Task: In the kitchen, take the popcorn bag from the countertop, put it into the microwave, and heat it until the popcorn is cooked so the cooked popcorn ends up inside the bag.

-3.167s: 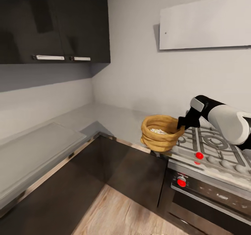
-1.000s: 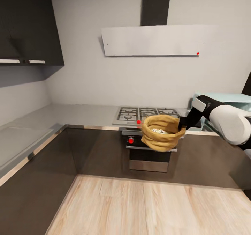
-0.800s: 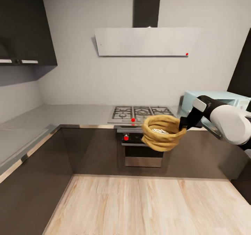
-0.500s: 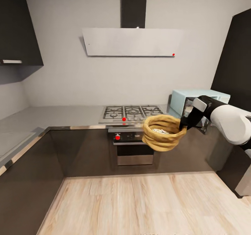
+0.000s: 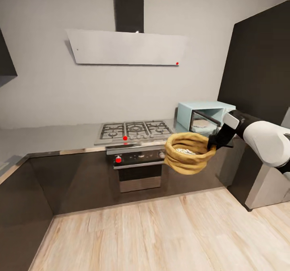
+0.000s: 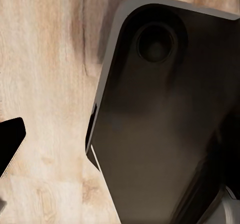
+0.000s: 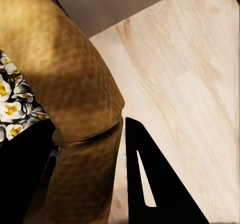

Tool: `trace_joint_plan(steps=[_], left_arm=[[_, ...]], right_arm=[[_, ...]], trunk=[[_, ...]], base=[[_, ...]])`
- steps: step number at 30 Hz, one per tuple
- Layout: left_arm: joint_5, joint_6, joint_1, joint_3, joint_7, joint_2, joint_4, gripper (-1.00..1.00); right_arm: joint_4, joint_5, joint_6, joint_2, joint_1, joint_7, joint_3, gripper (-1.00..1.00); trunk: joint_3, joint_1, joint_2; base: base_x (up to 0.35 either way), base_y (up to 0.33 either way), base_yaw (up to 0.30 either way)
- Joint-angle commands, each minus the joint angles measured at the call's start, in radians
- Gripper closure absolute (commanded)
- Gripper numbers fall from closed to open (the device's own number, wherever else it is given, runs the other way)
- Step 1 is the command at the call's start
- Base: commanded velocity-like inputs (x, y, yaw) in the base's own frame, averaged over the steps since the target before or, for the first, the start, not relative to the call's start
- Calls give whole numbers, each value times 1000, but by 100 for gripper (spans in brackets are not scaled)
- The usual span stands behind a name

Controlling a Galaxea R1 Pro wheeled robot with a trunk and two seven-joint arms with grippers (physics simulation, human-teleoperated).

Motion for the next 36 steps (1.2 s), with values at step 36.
trace_joint_plan(steps=[36], left_arm=[[-1,2,0,1,2,-3,-1,-100]], right_arm=[[2,-5,-1,0,-2,-10,-7,100]], trunk=[[-1,0,-1]], base=[[133,-176,-236]])
